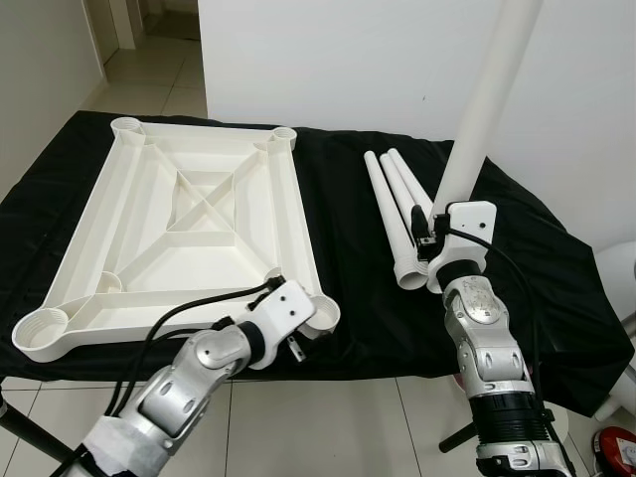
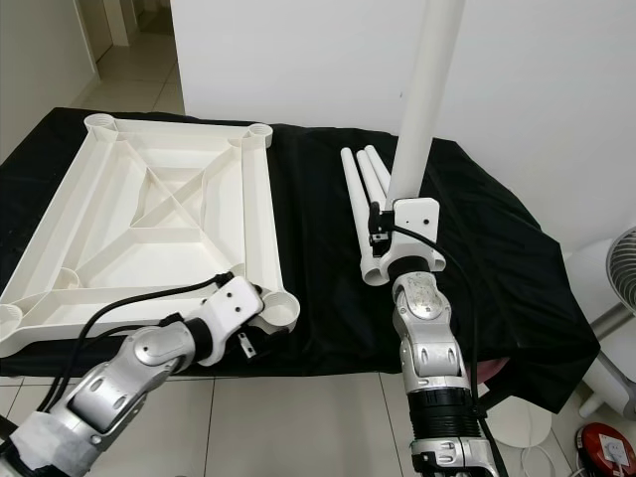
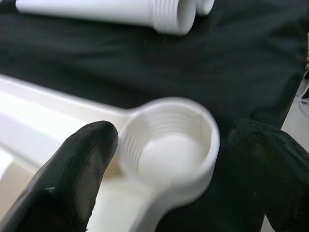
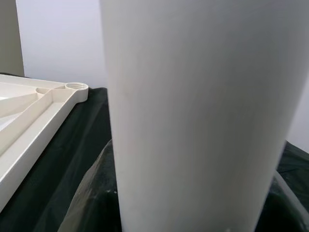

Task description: Building children table

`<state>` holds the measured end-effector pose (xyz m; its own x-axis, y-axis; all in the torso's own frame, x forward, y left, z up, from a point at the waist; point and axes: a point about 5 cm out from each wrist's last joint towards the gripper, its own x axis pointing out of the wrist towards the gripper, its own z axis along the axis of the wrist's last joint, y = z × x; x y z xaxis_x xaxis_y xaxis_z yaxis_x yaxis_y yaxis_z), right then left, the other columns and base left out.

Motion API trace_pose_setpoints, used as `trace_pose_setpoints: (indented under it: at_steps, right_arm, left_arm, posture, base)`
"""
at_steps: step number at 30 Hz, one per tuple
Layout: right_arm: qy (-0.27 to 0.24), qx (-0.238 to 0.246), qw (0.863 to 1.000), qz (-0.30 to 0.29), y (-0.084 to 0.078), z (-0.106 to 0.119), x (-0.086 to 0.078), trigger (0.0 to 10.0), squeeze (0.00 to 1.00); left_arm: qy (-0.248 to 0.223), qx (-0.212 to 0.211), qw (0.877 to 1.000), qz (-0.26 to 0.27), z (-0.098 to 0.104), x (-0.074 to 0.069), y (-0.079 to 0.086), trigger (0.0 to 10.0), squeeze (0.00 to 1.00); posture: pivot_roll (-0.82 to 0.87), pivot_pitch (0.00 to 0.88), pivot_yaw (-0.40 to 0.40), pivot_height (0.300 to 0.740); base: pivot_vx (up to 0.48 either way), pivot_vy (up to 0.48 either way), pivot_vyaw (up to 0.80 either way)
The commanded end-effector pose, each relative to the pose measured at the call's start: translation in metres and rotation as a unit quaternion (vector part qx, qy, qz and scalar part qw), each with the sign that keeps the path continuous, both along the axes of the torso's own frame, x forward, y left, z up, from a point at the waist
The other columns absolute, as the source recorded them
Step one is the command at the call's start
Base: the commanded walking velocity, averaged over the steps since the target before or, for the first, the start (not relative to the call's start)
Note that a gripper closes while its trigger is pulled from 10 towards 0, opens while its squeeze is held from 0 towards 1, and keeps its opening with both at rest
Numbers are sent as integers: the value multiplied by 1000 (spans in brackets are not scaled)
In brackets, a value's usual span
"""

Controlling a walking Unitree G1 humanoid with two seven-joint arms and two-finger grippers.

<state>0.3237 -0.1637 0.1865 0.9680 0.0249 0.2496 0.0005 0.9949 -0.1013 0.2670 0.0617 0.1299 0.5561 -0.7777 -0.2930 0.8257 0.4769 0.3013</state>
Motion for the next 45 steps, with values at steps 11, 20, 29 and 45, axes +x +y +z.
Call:
trace_pose_setpoints:
  at_steps: [11, 20, 29, 45]
  right_arm:
    - [-6, 3, 1000, -6, 0, 5, 1, 10000, 0]
    - [-2, 5, 1000, -8, 1, 1, -4, 10000, 0]
    - [1, 2, 1000, -7, 0, 1, -5, 10000, 0]
    - [6, -10, 1000, -2, -1, 1, -5, 10000, 0]
  left_arm:
    - [-7, -6, 998, -62, 1, -2, -41, 10000, 0]
    - [3, -63, 997, -49, 29, 6, -19, 10000, 0]
    - [27, -38, 999, 0, 36, 13, 23, 10000, 0]
    - [146, 77, 986, -36, 1, -15, 53, 10000, 0]
  posture:
    - [-30, 0, -82, 740]
    - [-30, 0, -74, 740]
    - [-20, 0, -80, 740]
    - [-20, 0, -99, 740]
  base:
    - [0, 0, 0]
    - [0, 0, 0]
    - [0, 0, 0]
    - [0, 0, 0]
